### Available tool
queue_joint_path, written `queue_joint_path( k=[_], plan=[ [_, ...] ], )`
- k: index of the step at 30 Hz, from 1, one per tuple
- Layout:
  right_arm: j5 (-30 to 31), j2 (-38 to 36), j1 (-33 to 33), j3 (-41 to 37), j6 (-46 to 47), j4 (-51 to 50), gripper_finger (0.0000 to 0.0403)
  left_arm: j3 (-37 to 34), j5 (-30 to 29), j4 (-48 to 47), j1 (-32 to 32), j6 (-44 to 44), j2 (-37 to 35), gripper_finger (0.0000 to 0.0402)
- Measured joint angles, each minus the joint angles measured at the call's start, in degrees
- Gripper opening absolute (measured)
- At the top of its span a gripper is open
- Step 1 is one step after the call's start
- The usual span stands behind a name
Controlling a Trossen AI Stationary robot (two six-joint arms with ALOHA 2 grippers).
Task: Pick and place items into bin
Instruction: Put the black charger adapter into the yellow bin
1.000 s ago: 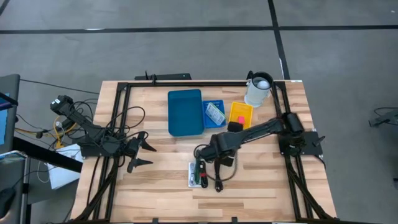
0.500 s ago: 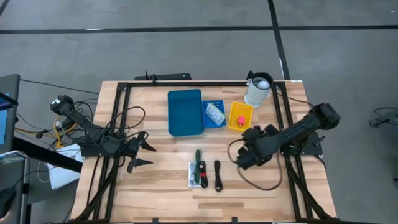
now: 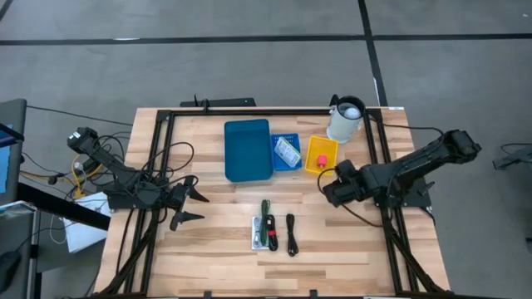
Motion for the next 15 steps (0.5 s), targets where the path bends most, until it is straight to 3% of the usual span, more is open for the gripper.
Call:
queue_joint_path(
  k=[5,15],
  plan=[
    [-0.91,0.15,-3.91,0.00,-2.89,-1.98,0.0172,0.00,0.00,-0.02,0.01,0.00,0.00,0.0270],
    [-3.51,0.15,-11.61,0.00,-9.95,-2.01,0.0254,0.00,0.00,-0.04,0.01,0.00,0.00,0.0270]
  ],
)
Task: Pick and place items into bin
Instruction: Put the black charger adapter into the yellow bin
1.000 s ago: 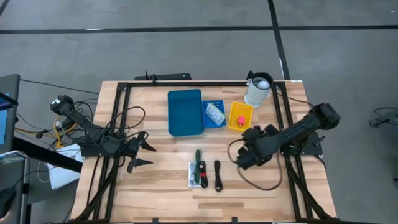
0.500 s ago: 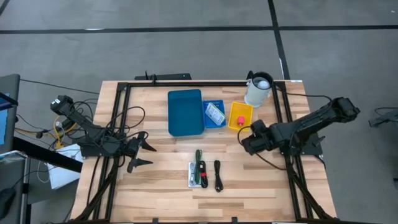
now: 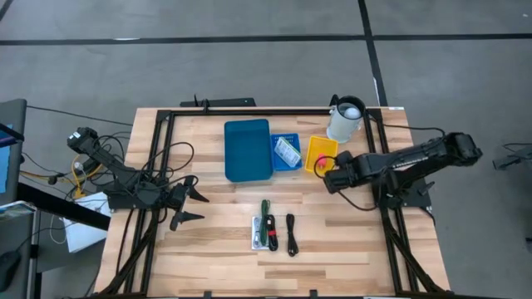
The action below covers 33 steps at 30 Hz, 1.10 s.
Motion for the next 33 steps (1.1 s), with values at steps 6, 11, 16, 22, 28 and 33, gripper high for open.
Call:
queue_joint_path(
  k=[6,11,16,22,28,33],
  plan=[
    [-1.59,0.02,-4.88,0.00,-4.67,-0.03,0.0260,0.00,0.00,0.00,-0.02,0.00,0.01,0.0270],
    [-3.14,0.02,-8.44,0.00,-7.95,0.03,0.0260,0.00,0.00,0.00,0.01,0.00,0.02,0.0270],
    [-5.23,0.04,-11.24,0.00,-9.69,0.21,0.0260,0.00,0.00,0.00,0.01,0.00,0.02,0.0270],
    [-6.13,0.07,-13.57,0.00,-10.73,1.10,0.0260,0.00,0.00,0.00,0.00,0.00,0.00,0.0270],
    [-7.87,0.07,-14.78,-2.84,-11.12,5.95,0.0260,0.00,0.00,-0.01,-0.01,0.00,0.01,0.0270],
    [-7.79,0.09,-14.60,-5.52,-10.69,6.76,0.0260,0.00,0.00,-0.02,-0.02,-0.01,0.01,0.0270]
  ],
)
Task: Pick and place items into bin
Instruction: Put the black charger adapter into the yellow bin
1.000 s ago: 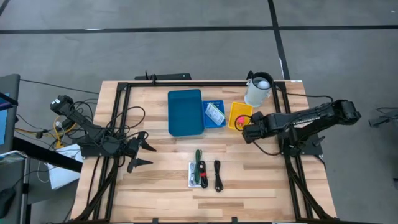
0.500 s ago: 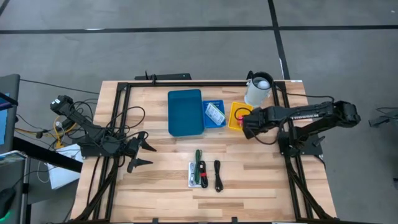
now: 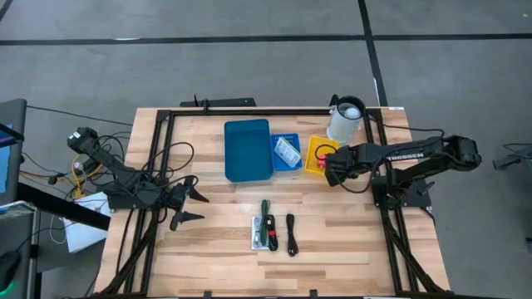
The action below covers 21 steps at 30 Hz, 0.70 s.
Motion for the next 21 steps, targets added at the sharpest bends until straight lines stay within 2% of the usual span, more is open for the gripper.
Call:
queue_joint_path(
  k=[21],
  plan=[
    [-0.88,0.00,-0.48,-7.11,-0.43,10.67,0.0260,0.00,0.00,0.00,0.01,0.01,-0.01,0.0270]
  ],
)
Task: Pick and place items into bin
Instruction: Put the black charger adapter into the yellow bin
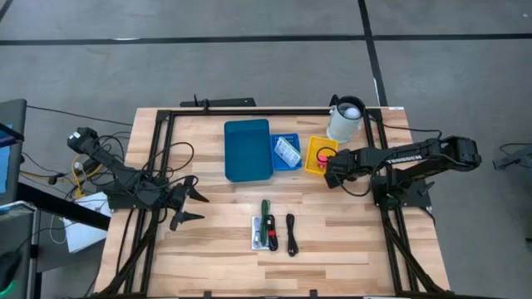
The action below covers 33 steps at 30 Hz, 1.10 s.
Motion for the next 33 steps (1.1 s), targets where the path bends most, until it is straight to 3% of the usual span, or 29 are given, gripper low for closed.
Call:
queue_joint_path(
  k=[11,24,33],
  plan=[
    [1.16,0.00,-1.34,0.00,0.00,1.45,0.0232,0.00,0.00,0.00,0.01,0.00,0.02,0.0270],
    [1.31,-0.02,-2.62,0.04,-0.03,1.41,0.0142,0.00,0.00,0.00,0.01,0.00,0.02,0.0270],
    [1.04,-0.02,-2.35,0.07,1.62,0.83,0.0166,0.00,0.00,0.01,0.00,0.00,0.02,0.0270]
  ],
)
